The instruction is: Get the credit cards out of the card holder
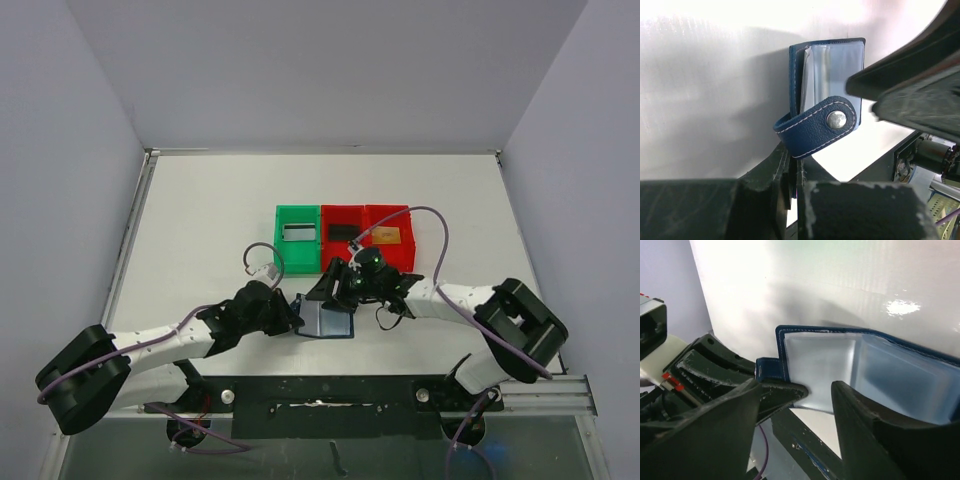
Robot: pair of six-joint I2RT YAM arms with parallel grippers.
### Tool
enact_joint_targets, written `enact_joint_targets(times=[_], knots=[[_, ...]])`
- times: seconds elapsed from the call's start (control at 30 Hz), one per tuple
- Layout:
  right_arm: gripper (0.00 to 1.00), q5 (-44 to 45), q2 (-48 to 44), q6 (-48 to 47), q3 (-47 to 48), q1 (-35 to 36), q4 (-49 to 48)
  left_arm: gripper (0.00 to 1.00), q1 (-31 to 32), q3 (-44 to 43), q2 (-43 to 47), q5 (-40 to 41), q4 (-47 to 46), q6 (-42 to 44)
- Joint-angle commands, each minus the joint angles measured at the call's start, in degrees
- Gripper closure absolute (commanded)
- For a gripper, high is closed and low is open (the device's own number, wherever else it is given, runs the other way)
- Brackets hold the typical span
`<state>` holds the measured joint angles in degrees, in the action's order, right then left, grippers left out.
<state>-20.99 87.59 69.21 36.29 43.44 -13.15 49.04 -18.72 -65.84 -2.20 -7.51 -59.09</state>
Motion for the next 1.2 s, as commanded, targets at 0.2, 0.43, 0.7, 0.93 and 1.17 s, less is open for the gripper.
enact_joint_targets(times=[0.2,0.43,0.7,0.93,1.17], knots=[[0.25,16.64,-15.45,-5.92,1.77,-1.22,28.32,1.00,5.24,-0.73,-1.29,1.73,-3.57,-1.22],[0.24,19.93,-20.56,-4.45,1.56,0.06,37.69,1.00,9.49,-0.61,-2.94,7.45,-4.67,-7.26],[0.36,17.07,-19.45,-3.27,0.13,2.39,35.41,1.00,11.34,-0.46,-3.22,9.90,-4.91,-9.78],[0.40,16.53,-14.60,-2.81,-0.15,3.51,34.09,1.00,11.46,-0.05,-3.17,10.05,-5.38,-9.96],[0.54,16.07,-11.84,-3.44,0.35,4.27,32.78,1.00,11.43,0.08,-4.38,9.38,-6.82,-9.80]])
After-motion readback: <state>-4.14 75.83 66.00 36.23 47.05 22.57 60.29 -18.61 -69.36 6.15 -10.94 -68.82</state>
